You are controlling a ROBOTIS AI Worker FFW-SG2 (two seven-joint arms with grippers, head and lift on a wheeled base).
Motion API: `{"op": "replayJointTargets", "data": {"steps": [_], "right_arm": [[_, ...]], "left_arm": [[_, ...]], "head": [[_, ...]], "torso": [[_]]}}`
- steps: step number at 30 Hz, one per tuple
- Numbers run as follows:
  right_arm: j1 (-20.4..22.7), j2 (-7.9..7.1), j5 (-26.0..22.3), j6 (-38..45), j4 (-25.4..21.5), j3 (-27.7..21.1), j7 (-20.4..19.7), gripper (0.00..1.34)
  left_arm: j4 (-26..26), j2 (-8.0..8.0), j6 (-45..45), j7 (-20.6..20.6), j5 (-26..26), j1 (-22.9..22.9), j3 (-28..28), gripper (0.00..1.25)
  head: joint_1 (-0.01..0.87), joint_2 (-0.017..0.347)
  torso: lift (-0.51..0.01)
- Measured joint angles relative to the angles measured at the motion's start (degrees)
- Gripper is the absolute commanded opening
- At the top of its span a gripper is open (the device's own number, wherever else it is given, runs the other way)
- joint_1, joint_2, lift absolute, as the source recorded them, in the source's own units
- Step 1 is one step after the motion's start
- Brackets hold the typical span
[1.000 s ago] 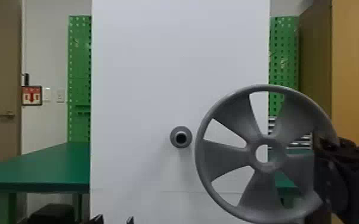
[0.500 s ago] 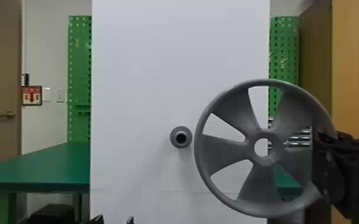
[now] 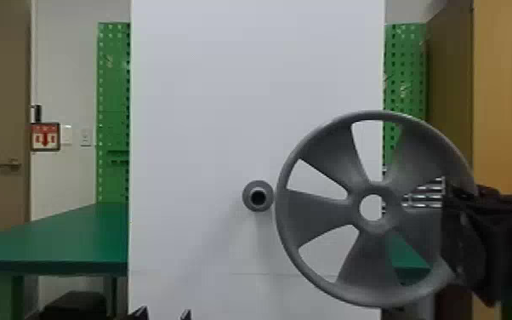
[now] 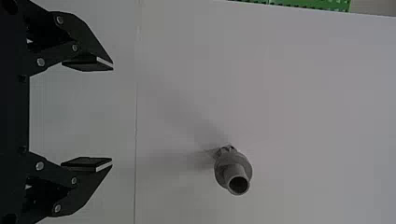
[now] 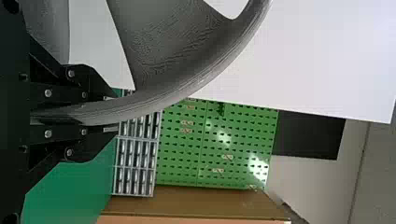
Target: Hold the wheel and insert it
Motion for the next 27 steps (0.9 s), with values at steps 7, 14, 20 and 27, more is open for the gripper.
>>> {"op": "replayJointTargets", "data": {"steps": [7, 14, 20, 27], "right_arm": [[-0.6, 1.30, 0.2, 0.4, 0.7, 0.4, 0.0, 0.27], [-1.3, 4.02, -0.5, -0.6, 2.0, 0.7, 0.0, 0.27], [-2.4, 6.14, 0.3, -1.0, 3.2, 2.3, 0.0, 0.27], [-3.6, 7.38, 1.2, -1.4, 4.9, 4.7, 0.0, 0.27]], "left_arm": [[0.0, 0.00, 0.0, 0.0, 0.0, 0.0, 0.1, 0.73], [0.0, 0.00, 0.0, 0.0, -0.1, -0.3, 0.0, 0.73], [-0.1, 0.00, 0.1, 0.0, -0.2, -0.4, -0.2, 0.73], [-0.1, 0.00, 0.3, 0.0, -0.4, -0.5, -0.3, 0.73]], "head": [[0.005, 0.075], [0.005, 0.075], [0.005, 0.075], [0.005, 0.075]], "torso": [[-0.482], [-0.482], [-0.482], [-0.482]]}}
